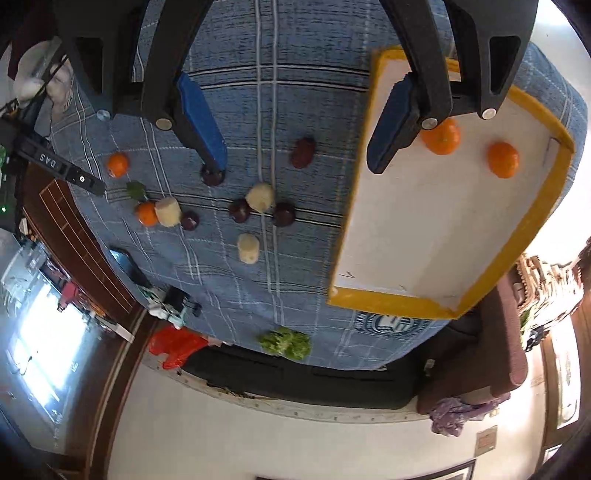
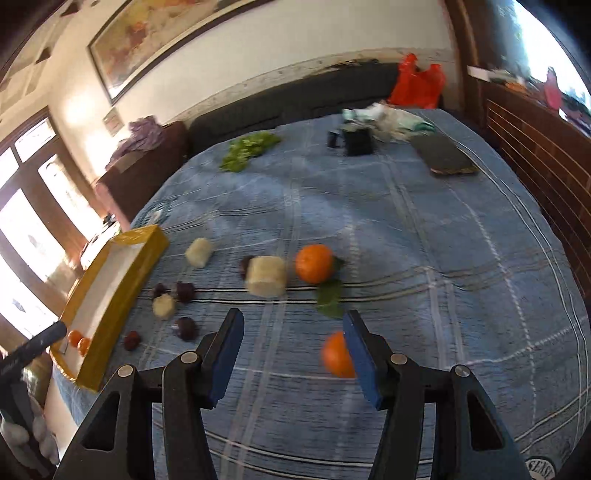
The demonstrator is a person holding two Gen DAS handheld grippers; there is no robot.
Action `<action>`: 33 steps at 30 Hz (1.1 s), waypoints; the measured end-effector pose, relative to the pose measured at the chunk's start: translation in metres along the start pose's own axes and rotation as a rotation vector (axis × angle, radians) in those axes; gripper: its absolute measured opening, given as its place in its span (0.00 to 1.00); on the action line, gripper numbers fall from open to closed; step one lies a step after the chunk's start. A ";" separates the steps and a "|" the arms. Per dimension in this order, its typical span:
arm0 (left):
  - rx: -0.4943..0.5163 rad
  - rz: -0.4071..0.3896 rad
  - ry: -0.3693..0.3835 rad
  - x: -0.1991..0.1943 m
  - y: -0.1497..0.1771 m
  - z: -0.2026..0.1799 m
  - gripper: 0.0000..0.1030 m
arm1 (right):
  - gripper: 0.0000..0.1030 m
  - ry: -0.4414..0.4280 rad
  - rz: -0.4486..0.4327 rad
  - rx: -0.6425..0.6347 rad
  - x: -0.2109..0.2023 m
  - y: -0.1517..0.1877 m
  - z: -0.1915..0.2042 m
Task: Organize fruits
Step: 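Grasp a dark plum with the left gripper while the right gripper grasps an orange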
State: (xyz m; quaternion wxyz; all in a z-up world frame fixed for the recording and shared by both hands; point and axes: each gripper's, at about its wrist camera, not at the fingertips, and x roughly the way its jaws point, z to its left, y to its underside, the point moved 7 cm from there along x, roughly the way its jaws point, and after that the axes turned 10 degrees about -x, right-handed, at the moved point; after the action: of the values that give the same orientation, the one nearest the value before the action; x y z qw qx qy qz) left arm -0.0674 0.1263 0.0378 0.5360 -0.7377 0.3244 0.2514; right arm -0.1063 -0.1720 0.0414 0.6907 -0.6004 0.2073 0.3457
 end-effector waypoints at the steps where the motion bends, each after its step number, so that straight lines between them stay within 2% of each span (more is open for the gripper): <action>1: 0.022 0.019 0.016 0.008 0.005 -0.011 0.75 | 0.59 0.005 0.004 0.024 0.002 0.002 -0.011; 3: 0.068 0.049 0.034 0.023 0.013 -0.029 0.75 | 0.59 0.008 0.011 0.058 0.006 0.006 -0.025; 7: 0.155 0.087 0.059 0.050 0.024 -0.061 0.75 | 0.59 -0.015 0.024 0.071 0.017 0.009 -0.029; 14: 0.236 0.132 0.042 0.093 0.024 -0.087 0.74 | 0.59 -0.030 0.033 0.061 0.033 0.013 -0.032; 16: 0.249 0.147 0.038 0.102 0.026 -0.091 0.70 | 0.59 -0.031 0.046 0.066 0.038 0.016 -0.034; 19: 0.269 0.177 0.036 0.116 0.029 -0.095 0.58 | 0.58 -0.039 0.060 0.066 0.042 0.018 -0.034; 21: 0.277 0.197 0.032 0.125 0.033 -0.098 0.45 | 0.59 -0.038 0.070 0.057 0.045 0.019 -0.032; 22: 0.284 0.193 0.019 0.128 0.035 -0.097 0.43 | 0.58 -0.038 0.075 0.050 0.046 0.020 -0.031; 23: 0.297 0.180 0.007 0.128 0.035 -0.098 0.31 | 0.58 -0.035 0.078 0.042 0.047 0.021 -0.029; 24: 0.302 0.174 -0.003 0.127 0.035 -0.099 0.27 | 0.59 -0.025 0.078 0.030 0.047 0.021 -0.028; 27: 0.299 0.174 0.013 0.125 0.036 -0.099 0.27 | 0.58 -0.004 0.082 0.008 0.049 0.021 -0.025; 29: 0.291 0.166 0.018 0.121 0.035 -0.099 0.27 | 0.48 0.022 0.084 -0.005 0.049 0.021 -0.024; 30: 0.286 0.161 0.022 0.118 0.035 -0.099 0.27 | 0.39 0.041 0.089 -0.013 0.050 0.021 -0.025; 33: 0.268 0.136 0.036 0.104 0.031 -0.095 0.27 | 0.39 0.053 0.095 -0.021 0.049 0.020 -0.024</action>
State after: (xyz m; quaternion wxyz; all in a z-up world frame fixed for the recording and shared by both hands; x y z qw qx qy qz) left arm -0.0195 0.0071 -0.0286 0.6057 -0.6402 0.4137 0.2283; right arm -0.0849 -0.1828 -0.0116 0.6613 -0.6061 0.2500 0.3644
